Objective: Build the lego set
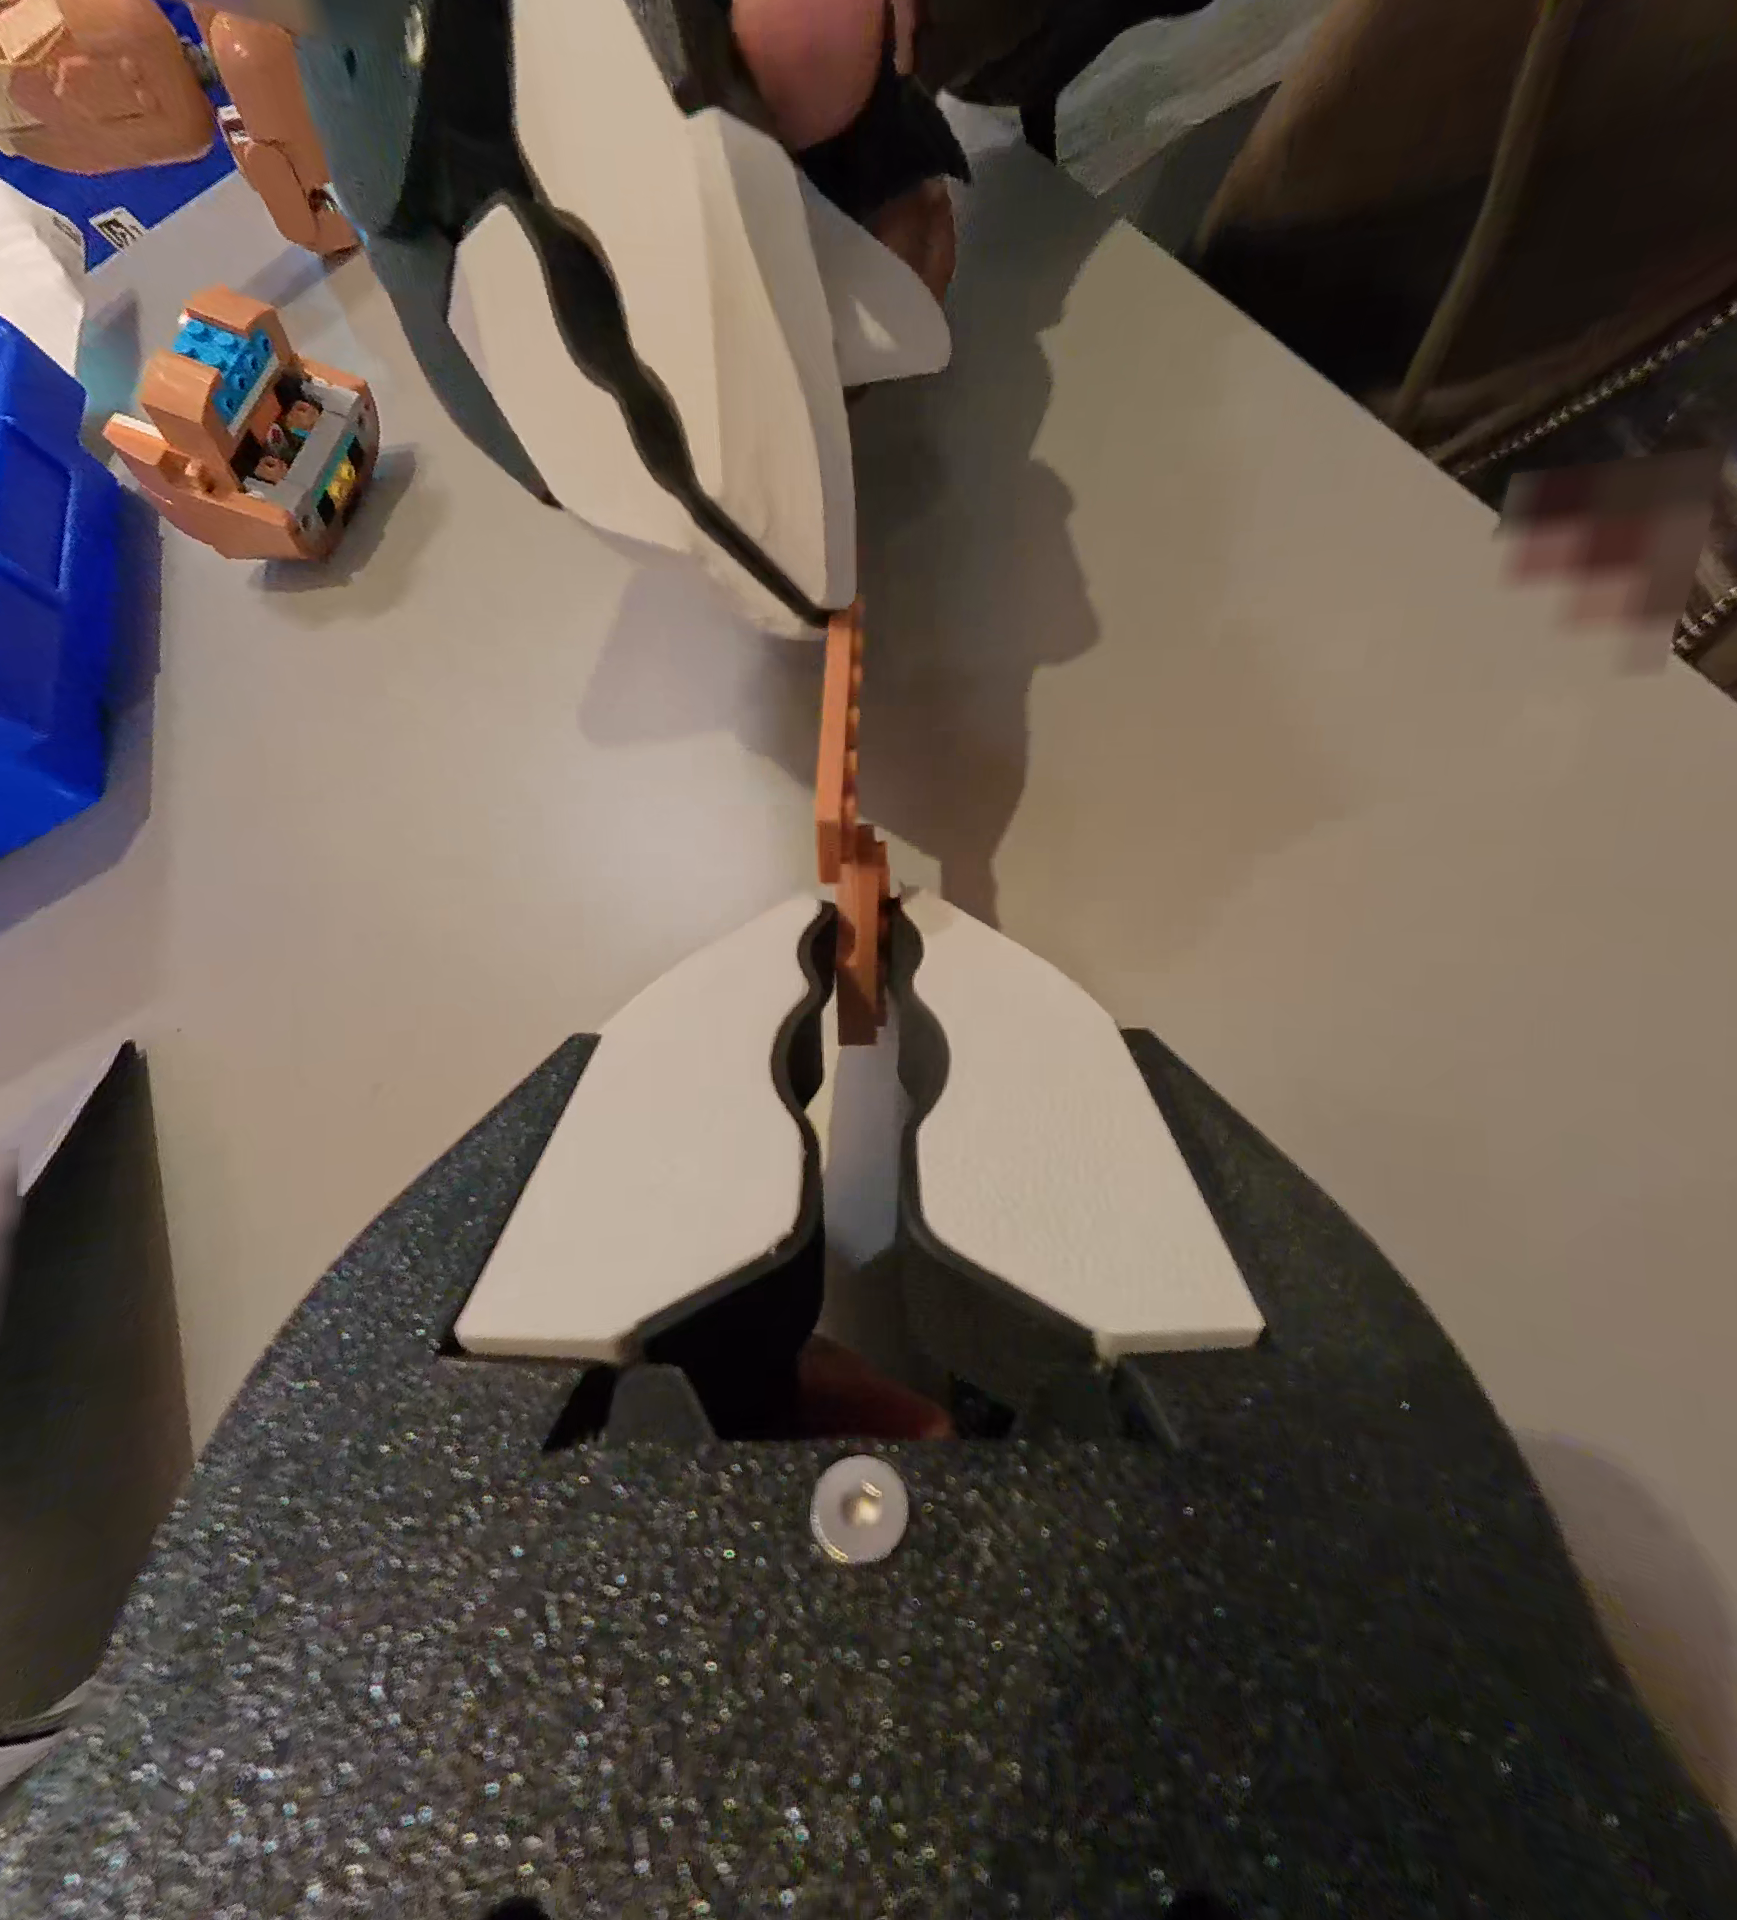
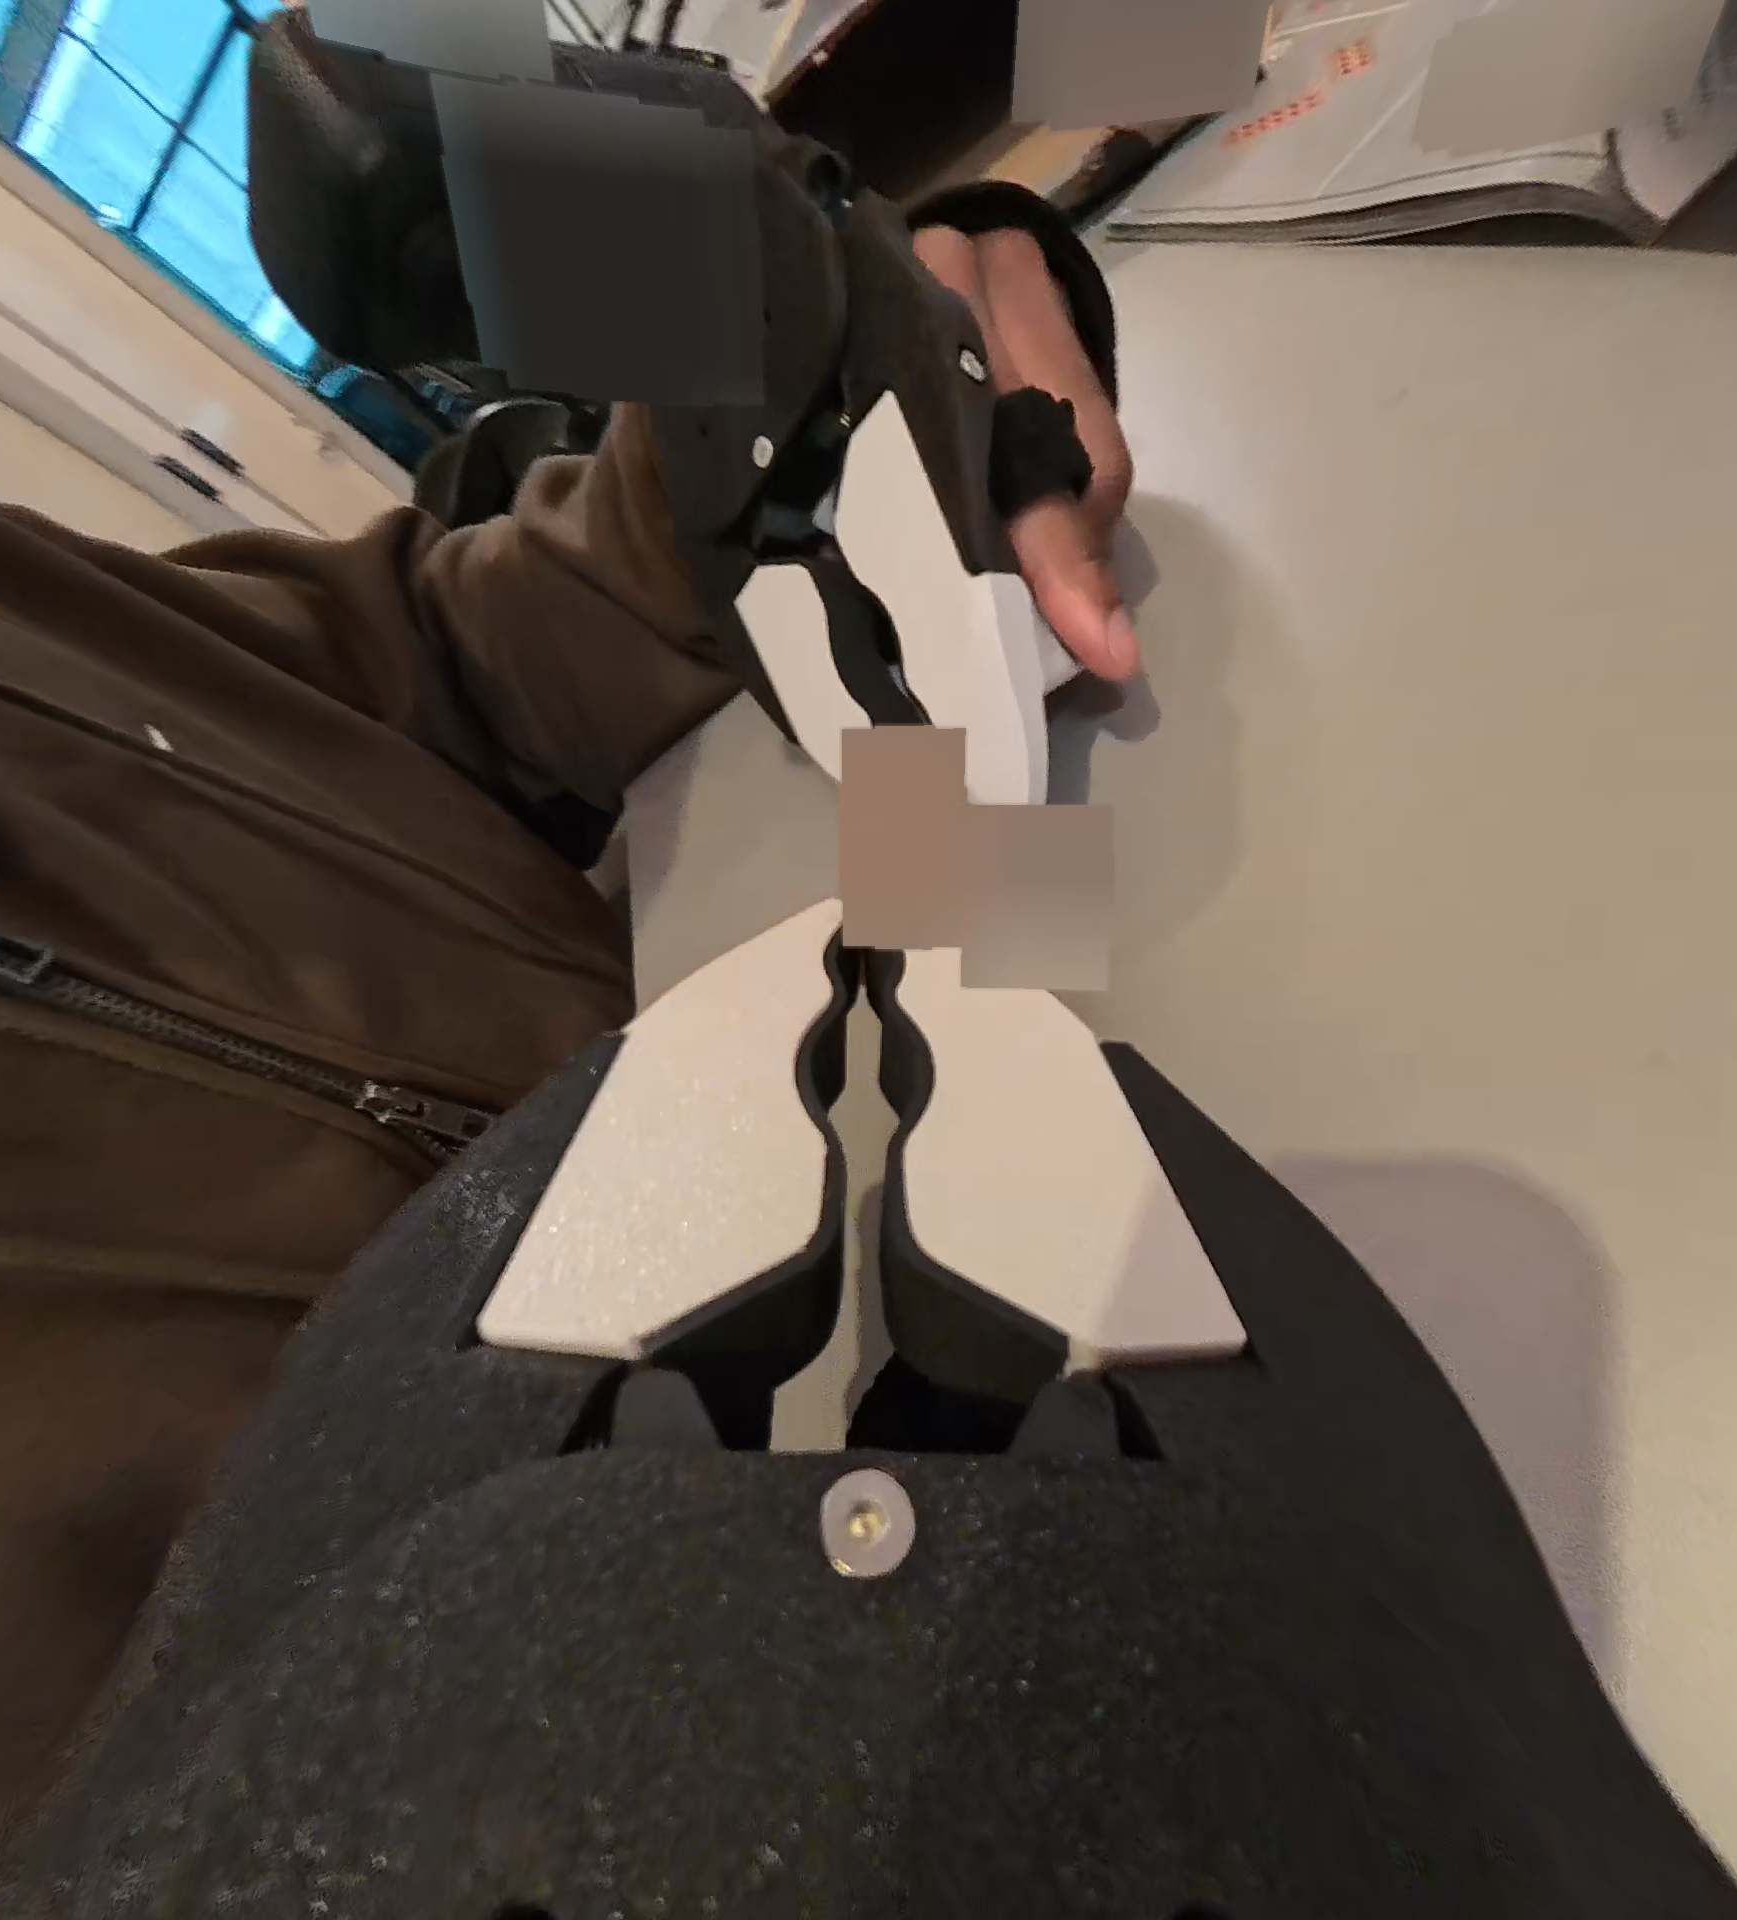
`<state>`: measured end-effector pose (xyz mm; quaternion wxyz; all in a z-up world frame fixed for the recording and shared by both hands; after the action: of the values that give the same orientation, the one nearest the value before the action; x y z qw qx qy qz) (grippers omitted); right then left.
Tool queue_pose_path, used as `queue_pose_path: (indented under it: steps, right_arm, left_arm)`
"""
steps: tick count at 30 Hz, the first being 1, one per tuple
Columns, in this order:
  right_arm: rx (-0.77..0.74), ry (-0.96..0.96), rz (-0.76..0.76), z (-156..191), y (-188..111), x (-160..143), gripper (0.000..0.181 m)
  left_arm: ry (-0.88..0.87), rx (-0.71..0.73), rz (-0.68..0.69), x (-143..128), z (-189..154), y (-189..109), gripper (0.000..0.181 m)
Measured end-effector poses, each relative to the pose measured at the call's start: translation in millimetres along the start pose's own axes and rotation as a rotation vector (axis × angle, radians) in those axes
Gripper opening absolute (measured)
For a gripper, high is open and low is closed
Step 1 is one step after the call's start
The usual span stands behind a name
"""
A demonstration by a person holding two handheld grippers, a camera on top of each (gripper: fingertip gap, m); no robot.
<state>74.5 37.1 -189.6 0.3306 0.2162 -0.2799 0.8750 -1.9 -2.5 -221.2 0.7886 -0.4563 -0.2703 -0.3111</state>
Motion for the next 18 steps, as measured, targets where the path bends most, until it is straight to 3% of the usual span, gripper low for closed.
queue_pose_path:
  steps: [7,18]
  right_arm:
    - [0.051,0.017,0.043,-7.6,6.4,2.4,0.000]
    - [0.004,0.012,0.111,-21.9,12.5,6.5,0.000]
  left_arm:
    - [0.009,-0.008,0.014,-0.8,-1.6,1.4,0.011]
    - [0.017,0.007,0.038,-2.7,-0.3,3.4,0.010]
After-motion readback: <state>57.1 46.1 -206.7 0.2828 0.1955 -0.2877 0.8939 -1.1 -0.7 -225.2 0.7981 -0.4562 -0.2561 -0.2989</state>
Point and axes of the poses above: each gripper's, where its closed fingertips meet, y out along the fingers, x out of its top, z = x × y across the jaws, the point moved 4 cm from there along -y, back along the fingers, and after that the axes turned 12 degrees about y, right-handed, at the moved point
